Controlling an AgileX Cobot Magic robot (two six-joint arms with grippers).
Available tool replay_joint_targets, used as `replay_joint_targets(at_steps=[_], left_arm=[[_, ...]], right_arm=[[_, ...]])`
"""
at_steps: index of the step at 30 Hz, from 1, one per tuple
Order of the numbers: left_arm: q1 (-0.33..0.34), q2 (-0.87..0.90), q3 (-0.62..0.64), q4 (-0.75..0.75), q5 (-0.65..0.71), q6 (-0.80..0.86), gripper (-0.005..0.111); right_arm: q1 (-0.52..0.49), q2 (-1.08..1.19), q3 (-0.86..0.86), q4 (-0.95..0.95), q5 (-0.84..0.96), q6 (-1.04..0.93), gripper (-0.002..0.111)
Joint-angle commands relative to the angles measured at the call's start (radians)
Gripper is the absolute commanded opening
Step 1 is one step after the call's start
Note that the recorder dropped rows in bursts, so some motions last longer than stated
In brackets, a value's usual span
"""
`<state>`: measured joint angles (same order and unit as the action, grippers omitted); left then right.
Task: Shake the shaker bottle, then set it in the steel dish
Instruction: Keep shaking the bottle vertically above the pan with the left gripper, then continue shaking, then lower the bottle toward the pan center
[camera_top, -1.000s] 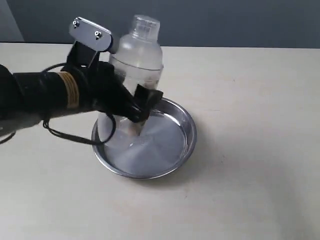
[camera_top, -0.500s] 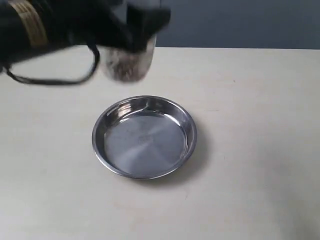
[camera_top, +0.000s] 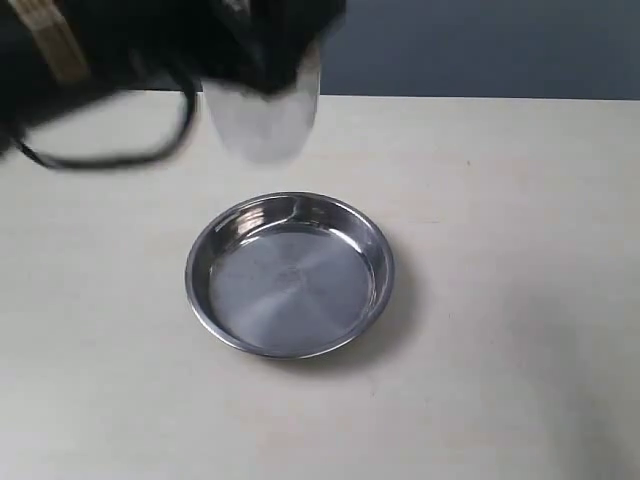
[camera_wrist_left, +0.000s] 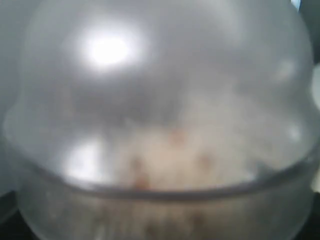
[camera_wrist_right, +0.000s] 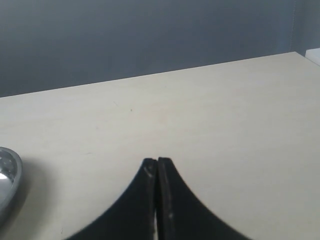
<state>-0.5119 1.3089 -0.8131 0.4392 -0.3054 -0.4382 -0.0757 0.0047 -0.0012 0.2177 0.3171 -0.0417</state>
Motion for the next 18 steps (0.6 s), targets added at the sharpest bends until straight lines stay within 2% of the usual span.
replay_joint_targets(at_steps=[1,3,5,8,10,13,14,16,18], left_arm=[[0.002,-0.002,-0.001,0.009,0.14,0.004,0.0],[0.002,-0.08,-0.057,0.032,0.096,0.004,0.0],[0.002,-0.108,-0.043,-0.015,0.073,0.004,0.0],[-0.006,0.04,0.083,-0.061,0.006,0.004,0.0],[0.0,0.123,0.102,-0.138,-0.04,-0.046,0.0],[0.0,0.003,0.034,-0.015,-0.219,-0.066,0.0],[0.002,-0.036,-0.003,0.01,-0.224,-0.028,0.0],[0.002,-0.076,-0.056,0.004,-0.074,-0.001,0.0],[0.0,-0.019,-0.005,-0.007,0.032,-0.004,0.0]], right_arm=[[-0.003,-0.005,0.001,-0.002,-0.009,-0.002,-0.001],[-0.003,-0.005,0.001,-0.002,-0.009,-0.002,-0.001],[-0.003,-0.005,0.001,-0.002,-0.009,-0.002,-0.001],[-0.003,-0.005,0.001,0.001,-0.009,-0.002,-0.001],[-0.003,-0.005,0.001,0.001,-0.009,-0.002,-0.001],[-0.003,-0.005,0.001,0.001,-0.009,-0.002,-0.001],[-0.003,-0.005,0.001,0.001,-0.009,-0.002,-0.001],[-0.003,-0.005,0.001,0.001,-0.009,-0.002,-0.001],[-0.003,-0.005,0.001,0.001,-0.009,-0.002,-0.001]])
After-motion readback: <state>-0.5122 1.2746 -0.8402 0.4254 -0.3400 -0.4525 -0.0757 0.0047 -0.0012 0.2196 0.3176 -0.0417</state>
